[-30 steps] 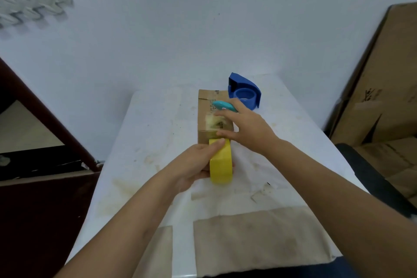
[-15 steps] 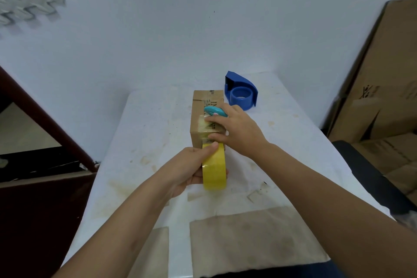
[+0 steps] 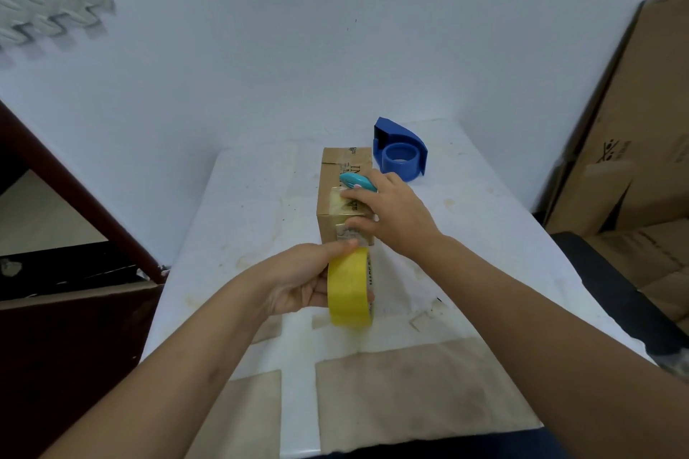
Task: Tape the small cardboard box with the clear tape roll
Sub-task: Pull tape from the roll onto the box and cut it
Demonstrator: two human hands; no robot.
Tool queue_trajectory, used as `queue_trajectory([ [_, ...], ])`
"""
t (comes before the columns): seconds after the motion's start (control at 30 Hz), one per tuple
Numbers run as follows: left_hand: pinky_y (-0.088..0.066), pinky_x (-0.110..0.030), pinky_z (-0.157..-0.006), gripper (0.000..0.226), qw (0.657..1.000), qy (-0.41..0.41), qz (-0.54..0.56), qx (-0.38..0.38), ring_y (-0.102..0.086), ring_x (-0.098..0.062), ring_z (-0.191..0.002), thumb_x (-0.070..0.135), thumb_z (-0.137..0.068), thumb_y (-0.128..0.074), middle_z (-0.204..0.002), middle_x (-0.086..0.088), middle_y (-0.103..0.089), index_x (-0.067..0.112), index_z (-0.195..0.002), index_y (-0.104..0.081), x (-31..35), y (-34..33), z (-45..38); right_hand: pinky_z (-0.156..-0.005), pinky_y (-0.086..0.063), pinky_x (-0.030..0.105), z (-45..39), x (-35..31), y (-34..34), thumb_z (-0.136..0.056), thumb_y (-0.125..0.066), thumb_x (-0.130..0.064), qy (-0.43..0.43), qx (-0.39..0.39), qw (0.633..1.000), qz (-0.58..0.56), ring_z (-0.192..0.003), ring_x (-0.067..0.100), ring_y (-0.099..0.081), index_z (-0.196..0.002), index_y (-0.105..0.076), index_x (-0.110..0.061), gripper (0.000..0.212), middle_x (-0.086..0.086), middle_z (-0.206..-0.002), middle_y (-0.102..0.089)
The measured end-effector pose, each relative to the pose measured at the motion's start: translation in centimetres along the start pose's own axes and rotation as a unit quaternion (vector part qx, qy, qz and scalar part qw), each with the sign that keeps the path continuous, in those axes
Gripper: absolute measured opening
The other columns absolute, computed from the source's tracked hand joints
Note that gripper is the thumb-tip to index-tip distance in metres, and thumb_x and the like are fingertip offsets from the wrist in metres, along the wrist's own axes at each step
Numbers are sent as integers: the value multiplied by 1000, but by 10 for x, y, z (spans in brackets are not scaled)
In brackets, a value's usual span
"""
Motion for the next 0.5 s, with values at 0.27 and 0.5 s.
queue_trajectory([
  [0.27,-61,-42,-79,57,1000,-9,-4,26,-74,-29,-84,63,-93,-39,-106,-20,-75,17,-117,-63,-9,6,-10,-93,-41,37,1,1,-1,-88,-61,-46,6,22,1000,7,-109,26,-49,-133,-56,-24,51,7,-132,-52],
  [0.5,-59,-41,-83,40,993,-13,115,-7,-74,-32,-85,25,-91,-63,-106,-26,-73,6,-126,-60,-5,1,-17,-94,-43,41,0,4,5,-92,-53,-47,-19,21,999,-38,-107,24,-49,-134,-52,-25,47,8,-133,-46],
])
Point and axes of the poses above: each hand's wrist, its own z-axis away from the middle knuckle, its own y-axis out of the back of the hand, x = y × z, the point moved 6 cm from there along -z, towards the middle knuckle
